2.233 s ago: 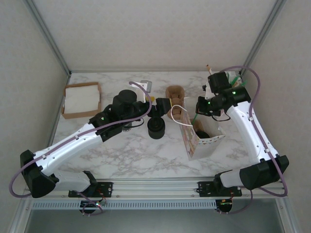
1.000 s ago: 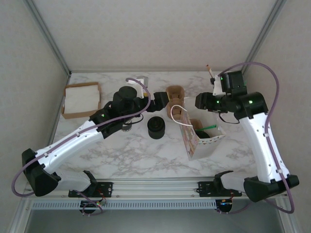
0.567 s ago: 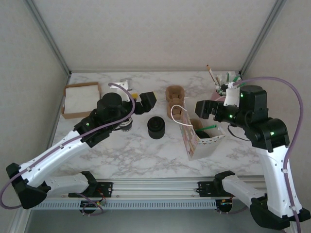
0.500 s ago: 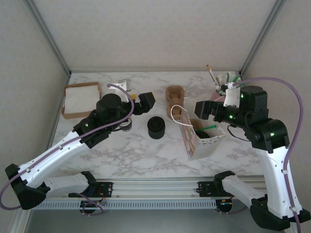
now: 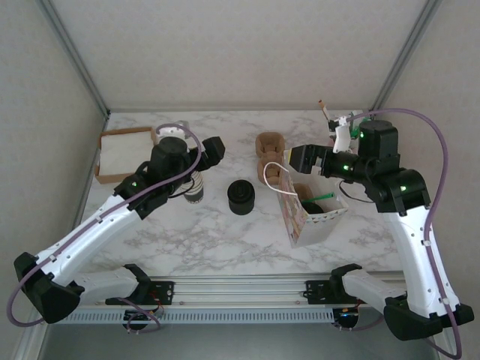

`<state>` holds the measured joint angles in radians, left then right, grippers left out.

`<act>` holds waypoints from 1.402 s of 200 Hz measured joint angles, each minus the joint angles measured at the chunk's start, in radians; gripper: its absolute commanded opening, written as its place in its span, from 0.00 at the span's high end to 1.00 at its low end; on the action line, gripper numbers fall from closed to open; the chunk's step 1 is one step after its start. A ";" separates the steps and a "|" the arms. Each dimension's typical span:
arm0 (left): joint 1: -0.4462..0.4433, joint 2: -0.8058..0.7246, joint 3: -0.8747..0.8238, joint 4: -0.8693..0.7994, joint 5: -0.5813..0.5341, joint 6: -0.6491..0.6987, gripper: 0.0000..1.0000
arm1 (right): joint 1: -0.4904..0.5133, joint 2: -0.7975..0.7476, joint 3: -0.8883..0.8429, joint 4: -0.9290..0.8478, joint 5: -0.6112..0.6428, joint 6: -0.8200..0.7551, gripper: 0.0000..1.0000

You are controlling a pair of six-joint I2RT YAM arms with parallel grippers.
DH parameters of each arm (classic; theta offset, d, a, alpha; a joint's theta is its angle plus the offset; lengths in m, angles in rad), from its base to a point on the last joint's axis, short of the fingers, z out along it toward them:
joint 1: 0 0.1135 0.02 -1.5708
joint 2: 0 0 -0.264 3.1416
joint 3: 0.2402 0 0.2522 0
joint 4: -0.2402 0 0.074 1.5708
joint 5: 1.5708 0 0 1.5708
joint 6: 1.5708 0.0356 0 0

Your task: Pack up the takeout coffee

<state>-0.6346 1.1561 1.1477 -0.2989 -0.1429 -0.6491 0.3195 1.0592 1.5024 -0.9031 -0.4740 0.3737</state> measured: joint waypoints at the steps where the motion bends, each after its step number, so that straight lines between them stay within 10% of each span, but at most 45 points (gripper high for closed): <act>1: 0.004 0.002 0.000 -0.002 0.000 0.000 0.00 | 0.000 0.001 0.000 0.001 -0.001 0.000 0.01; 155: 0.593 0.126 0.081 -0.210 0.047 0.077 0.07 | 0.203 0.364 0.297 -0.004 -0.024 -0.028 0.01; 280: 0.859 0.831 0.458 -0.328 0.061 0.192 0.32 | 0.203 0.418 0.334 -0.135 0.068 -0.109 0.01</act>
<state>0.2241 1.9869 1.6054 -0.6273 -0.0814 -0.4576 0.5224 1.4769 1.8366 -1.0378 -0.4065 0.2649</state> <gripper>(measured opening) 0.688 0.988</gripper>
